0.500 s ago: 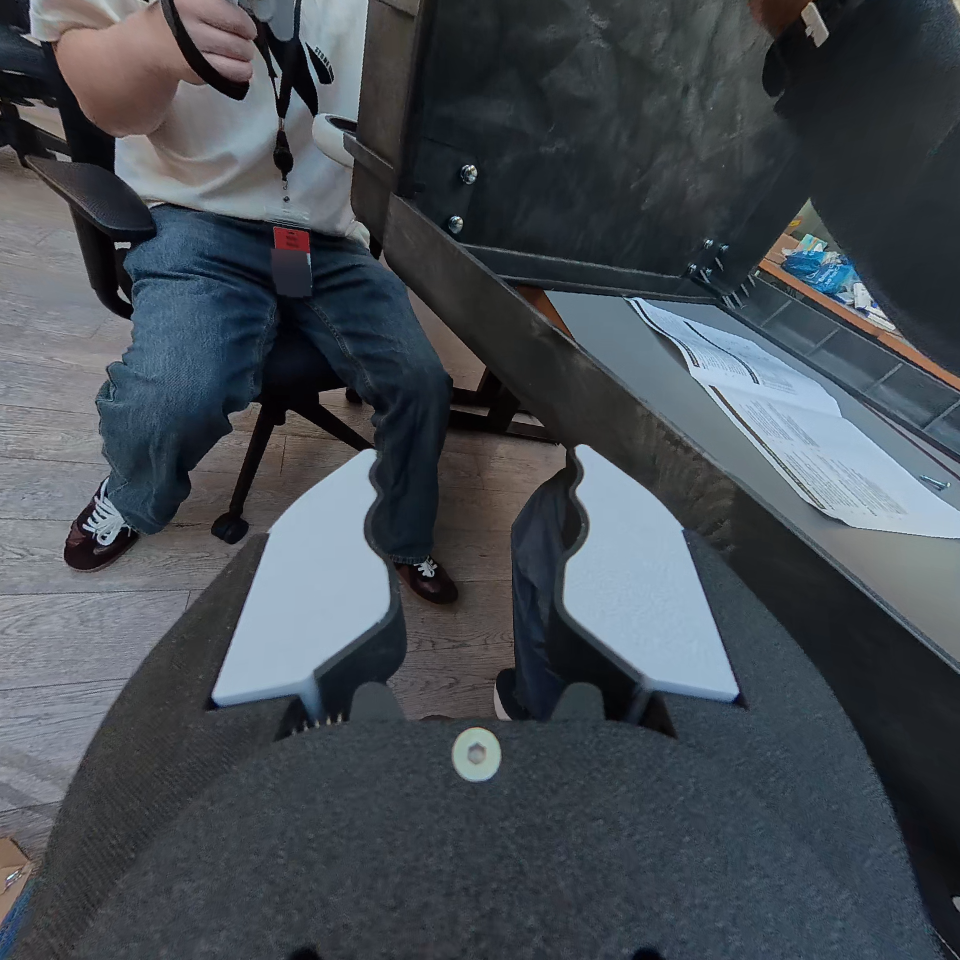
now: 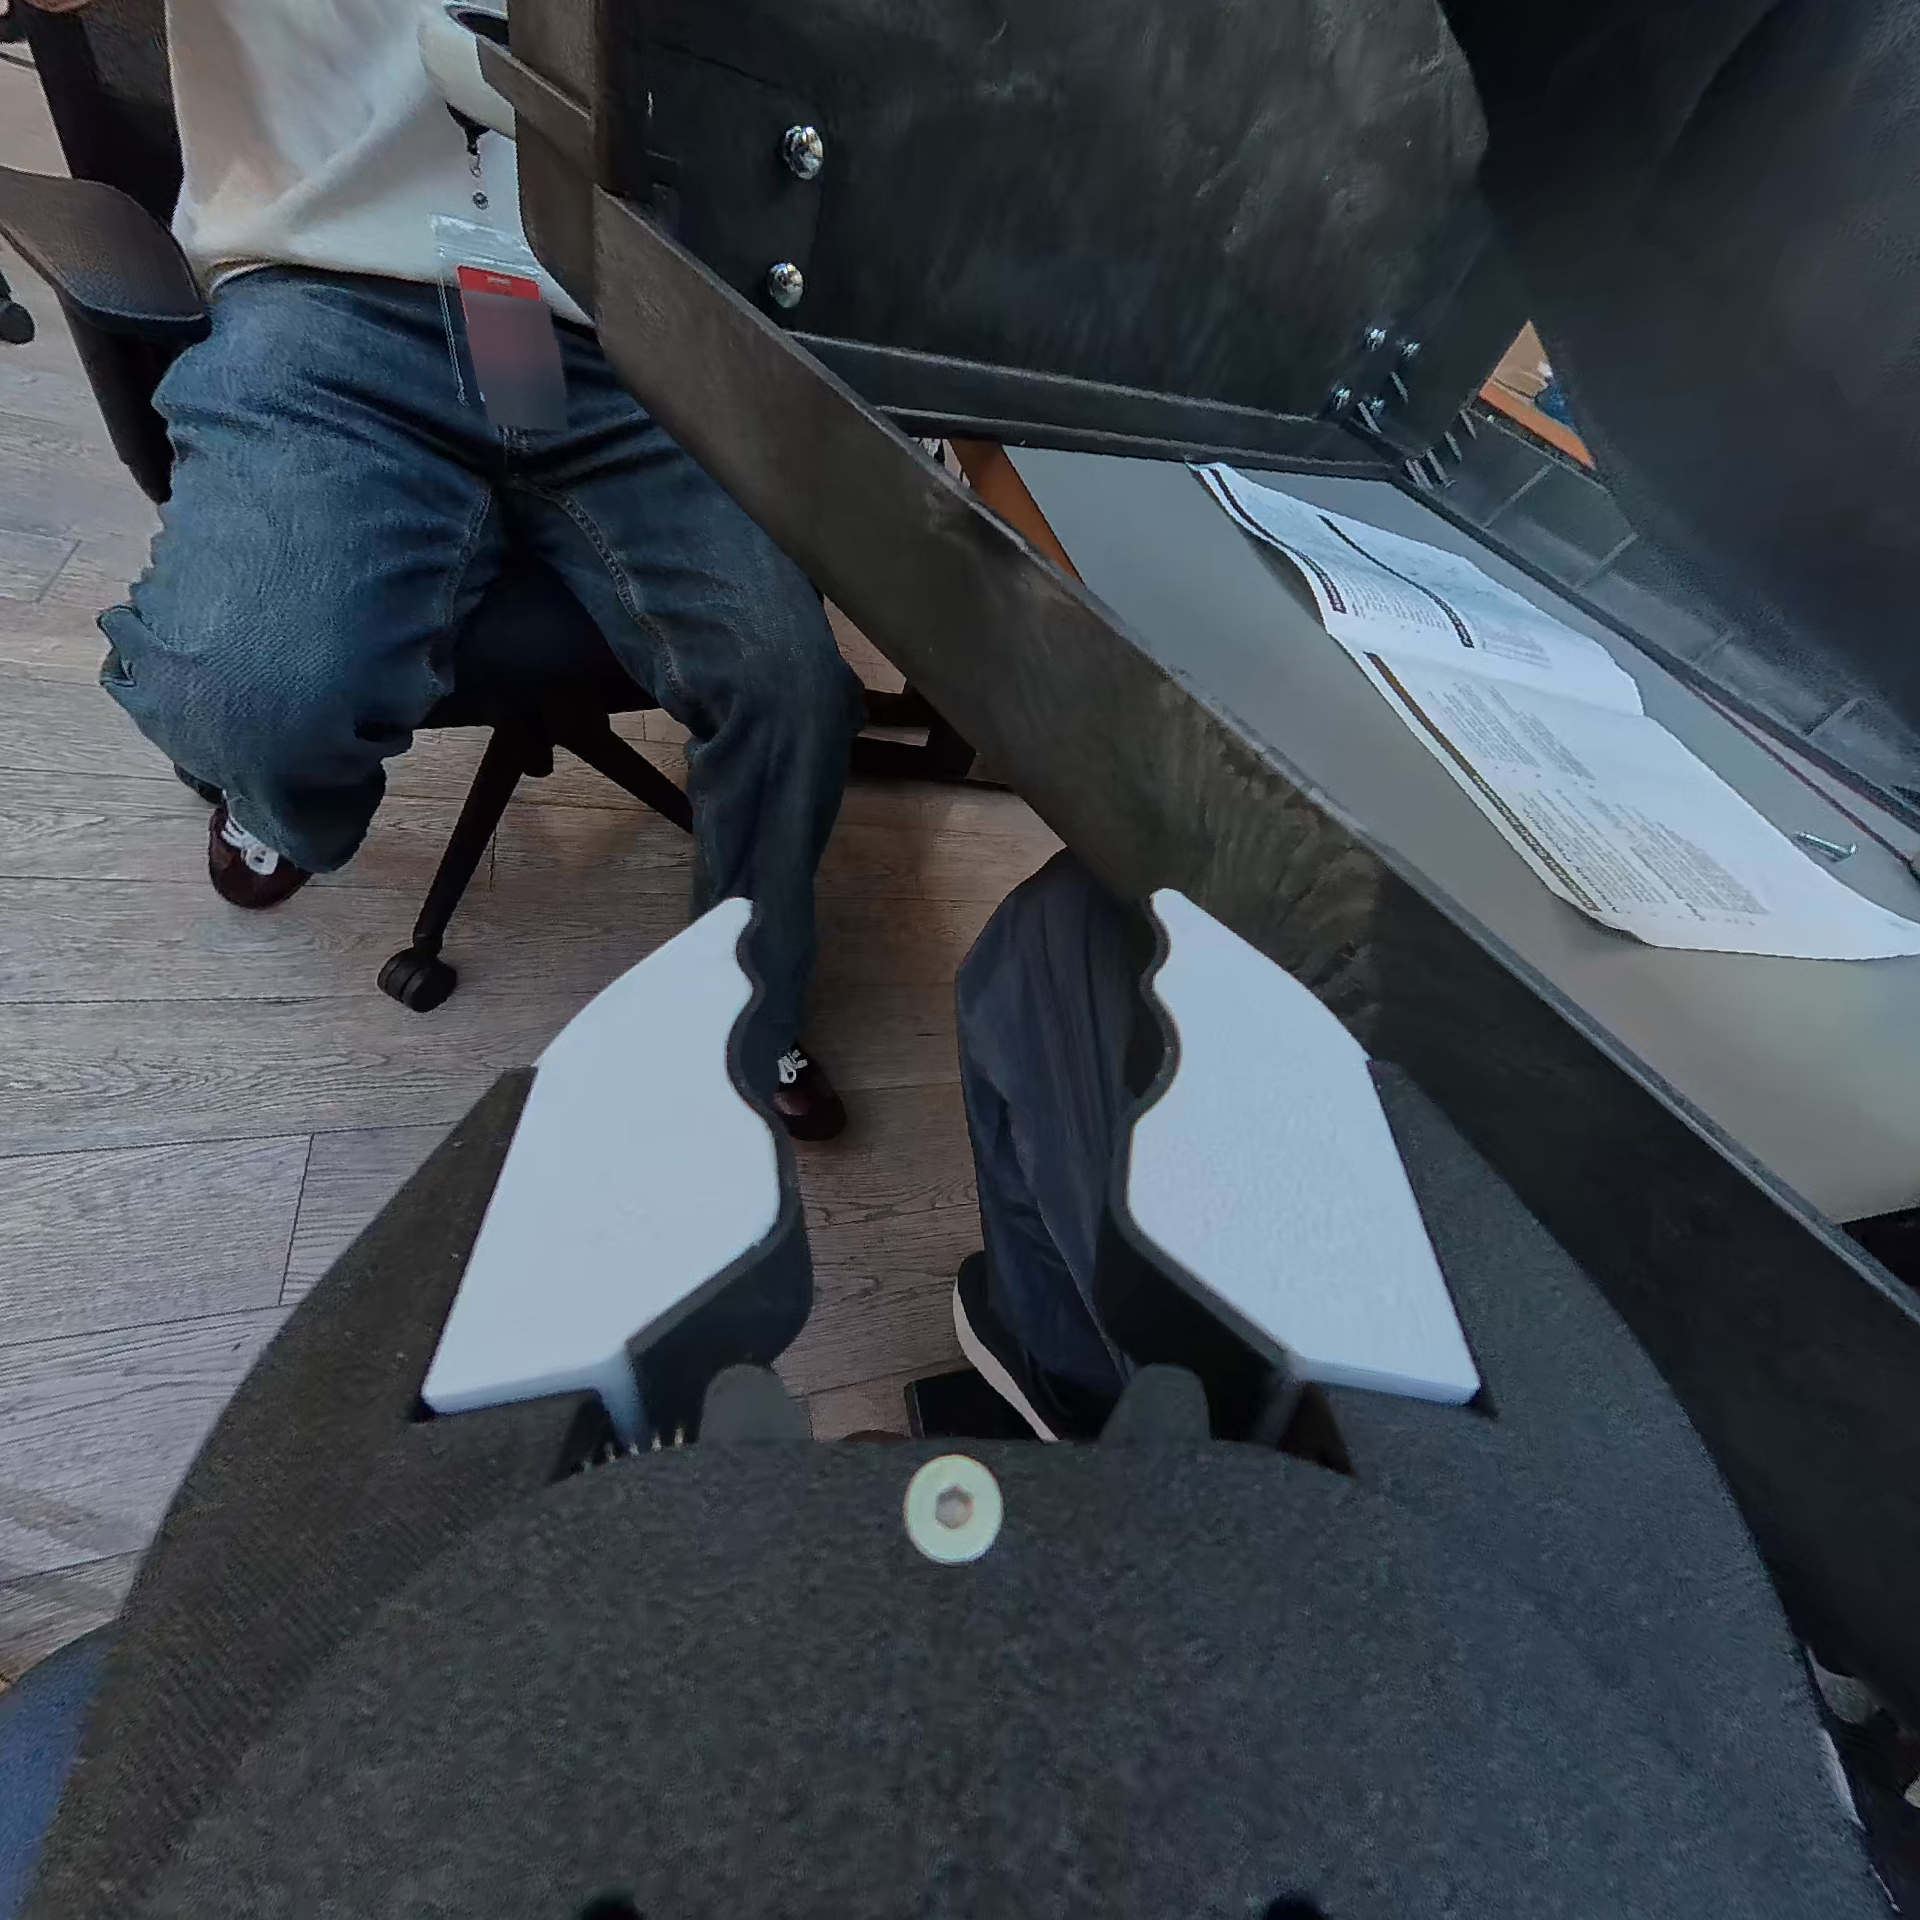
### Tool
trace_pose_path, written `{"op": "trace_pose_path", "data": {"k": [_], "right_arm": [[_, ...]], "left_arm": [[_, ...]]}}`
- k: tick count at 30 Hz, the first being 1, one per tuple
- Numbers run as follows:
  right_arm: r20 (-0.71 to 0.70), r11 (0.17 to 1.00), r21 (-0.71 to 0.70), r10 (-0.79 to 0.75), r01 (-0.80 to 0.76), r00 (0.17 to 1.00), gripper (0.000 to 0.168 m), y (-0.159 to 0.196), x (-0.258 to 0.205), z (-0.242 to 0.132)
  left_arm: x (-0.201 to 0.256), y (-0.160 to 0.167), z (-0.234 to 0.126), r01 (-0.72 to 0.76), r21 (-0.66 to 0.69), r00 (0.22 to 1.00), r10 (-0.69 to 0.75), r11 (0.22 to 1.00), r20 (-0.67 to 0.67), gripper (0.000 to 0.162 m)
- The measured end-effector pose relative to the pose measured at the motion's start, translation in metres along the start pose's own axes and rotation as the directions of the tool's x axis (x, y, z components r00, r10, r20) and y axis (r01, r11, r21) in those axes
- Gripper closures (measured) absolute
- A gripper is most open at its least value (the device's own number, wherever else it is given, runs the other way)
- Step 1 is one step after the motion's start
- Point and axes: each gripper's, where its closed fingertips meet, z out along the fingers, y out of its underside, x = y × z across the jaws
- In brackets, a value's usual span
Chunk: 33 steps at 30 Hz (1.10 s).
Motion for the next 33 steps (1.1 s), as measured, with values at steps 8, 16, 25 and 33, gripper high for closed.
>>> {"op": "trace_pose_path", "data": {"k": [8,16,25,33], "right_arm": [[-0.075,0.917,0.081,-0.385,0.390,0.920,0.164,-0.021,-0.012,0.011],[-0.087,0.881,0.110,-0.453,0.461,0.887,0.164,-0.024,-0.018,0.013],[-0.076,0.861,0.117,-0.490,0.496,0.869,0.164,-0.023,-0.024,0.014],[-0.073,0.850,0.125,-0.507,0.512,0.859,0.163,-0.023,-0.024,0.017]], "left_arm": [[0.000,0.007,0.006,0.028,-0.016,1.000,-0.028,0.999,-0.004,0.096],[0.011,0.010,0.012,0.046,-0.037,0.997,-0.048,0.998,-0.056,0.096],[0.028,0.004,0.013,0.064,-0.033,0.990,-0.067,0.997,-0.127,0.095],[0.033,0.004,0.015,0.055,-0.037,0.989,-0.059,0.998,-0.137,0.095]]}}
